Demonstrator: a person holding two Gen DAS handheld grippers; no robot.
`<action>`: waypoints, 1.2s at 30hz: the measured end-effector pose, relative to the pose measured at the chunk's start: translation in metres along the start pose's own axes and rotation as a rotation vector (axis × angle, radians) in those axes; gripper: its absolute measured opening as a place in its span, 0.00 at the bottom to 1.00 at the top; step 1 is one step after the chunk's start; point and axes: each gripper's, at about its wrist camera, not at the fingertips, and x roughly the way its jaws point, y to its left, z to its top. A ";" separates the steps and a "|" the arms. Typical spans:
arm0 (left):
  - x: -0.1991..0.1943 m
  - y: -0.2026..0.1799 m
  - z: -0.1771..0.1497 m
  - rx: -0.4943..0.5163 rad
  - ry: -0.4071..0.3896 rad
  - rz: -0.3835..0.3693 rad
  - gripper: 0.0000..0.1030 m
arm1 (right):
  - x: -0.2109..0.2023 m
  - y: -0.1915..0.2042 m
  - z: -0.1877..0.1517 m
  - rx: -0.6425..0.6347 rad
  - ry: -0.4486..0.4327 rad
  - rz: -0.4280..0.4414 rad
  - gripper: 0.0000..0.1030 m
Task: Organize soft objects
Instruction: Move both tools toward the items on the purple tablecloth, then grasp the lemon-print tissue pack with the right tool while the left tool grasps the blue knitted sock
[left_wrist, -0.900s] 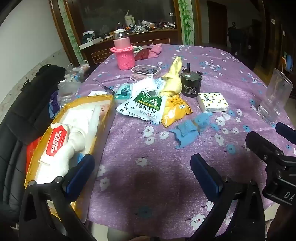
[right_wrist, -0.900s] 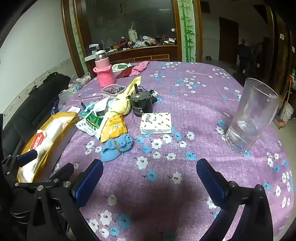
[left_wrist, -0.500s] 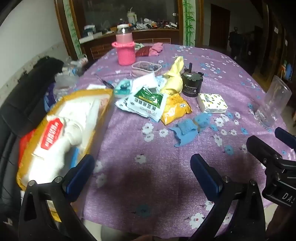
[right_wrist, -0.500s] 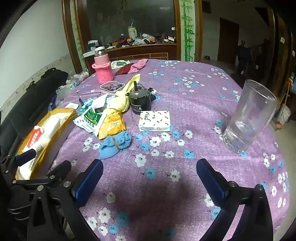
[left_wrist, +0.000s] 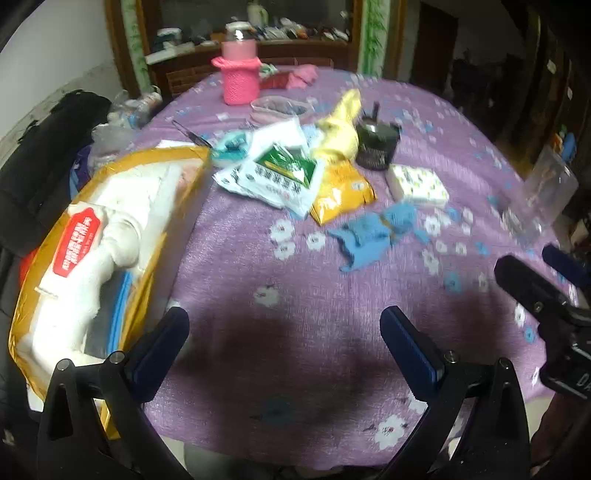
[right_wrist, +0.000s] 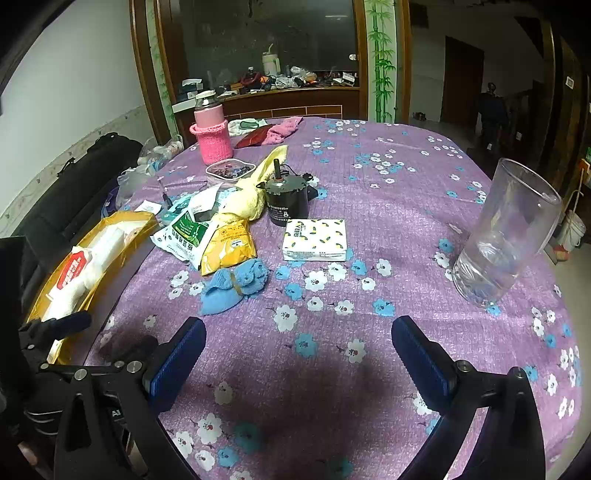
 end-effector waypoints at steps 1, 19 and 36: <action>-0.003 -0.001 -0.001 0.003 -0.027 -0.007 1.00 | 0.000 0.001 0.000 0.000 -0.002 -0.004 0.99; -0.001 -0.004 0.009 0.046 -0.020 0.026 1.00 | 0.012 -0.015 -0.003 0.037 -0.058 0.040 0.99; 0.033 -0.019 0.048 0.164 -0.008 -0.242 0.93 | 0.151 -0.032 0.086 0.067 0.128 -0.003 0.83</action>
